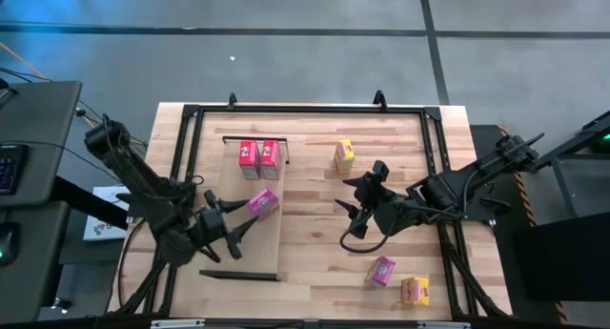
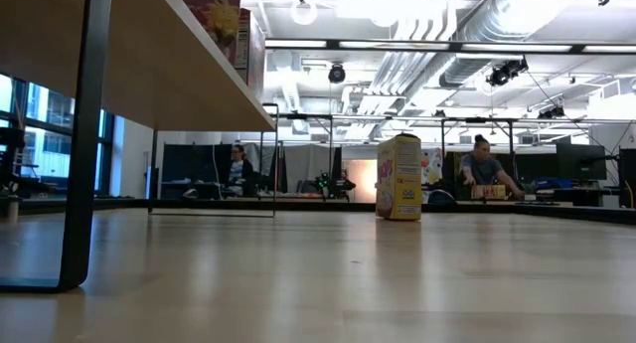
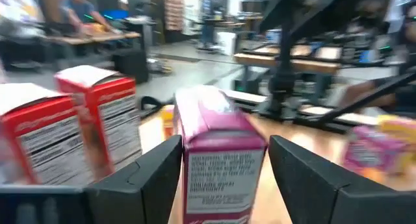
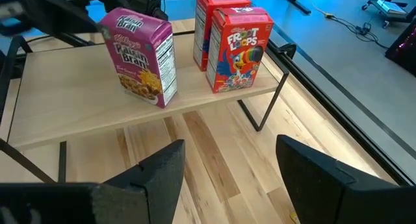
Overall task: Stack cereal on shelf
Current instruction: Put the top purple cereal box on the shelf
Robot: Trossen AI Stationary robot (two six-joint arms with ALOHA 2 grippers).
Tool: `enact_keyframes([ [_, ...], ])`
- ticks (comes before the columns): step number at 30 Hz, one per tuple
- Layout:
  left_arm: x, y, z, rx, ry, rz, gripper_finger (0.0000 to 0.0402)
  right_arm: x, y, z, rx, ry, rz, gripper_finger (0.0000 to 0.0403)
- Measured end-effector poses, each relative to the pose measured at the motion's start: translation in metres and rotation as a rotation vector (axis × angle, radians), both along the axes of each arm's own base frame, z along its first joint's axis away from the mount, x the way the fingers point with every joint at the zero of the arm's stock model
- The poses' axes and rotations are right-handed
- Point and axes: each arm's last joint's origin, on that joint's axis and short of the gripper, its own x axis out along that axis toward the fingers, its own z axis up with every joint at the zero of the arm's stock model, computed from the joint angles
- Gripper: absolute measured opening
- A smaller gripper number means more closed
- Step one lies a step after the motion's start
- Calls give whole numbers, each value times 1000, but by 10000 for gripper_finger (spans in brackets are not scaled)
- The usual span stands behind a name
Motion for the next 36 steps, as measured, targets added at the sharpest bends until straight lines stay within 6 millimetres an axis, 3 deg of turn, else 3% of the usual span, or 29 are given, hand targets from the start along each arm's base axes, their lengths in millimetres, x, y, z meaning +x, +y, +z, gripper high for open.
enact_keyframes([
  [7,-14,10,26,-10,-1,-182,223,0,0,0,0,0,0,232],
  [12,-29,20,44,13,-27,-177,217,0,0,0,1,1,0,232],
  [15,-36,25,47,30,-24,-121,192,0,0,0,1,1,1,232],
  [18,-42,26,46,51,-12,-76,139,0,0,0,1,1,1,232],
  [23,-49,23,43,70,-3,-59,18,0,0,0,1,1,1,232],
  [29,-49,30,20,6,31,-76,2,1,0,-1,0,3,-1,232],
  [36,-45,53,-7,-191,212,-94,0,3,1,-7,-21,39,-3,232],
])
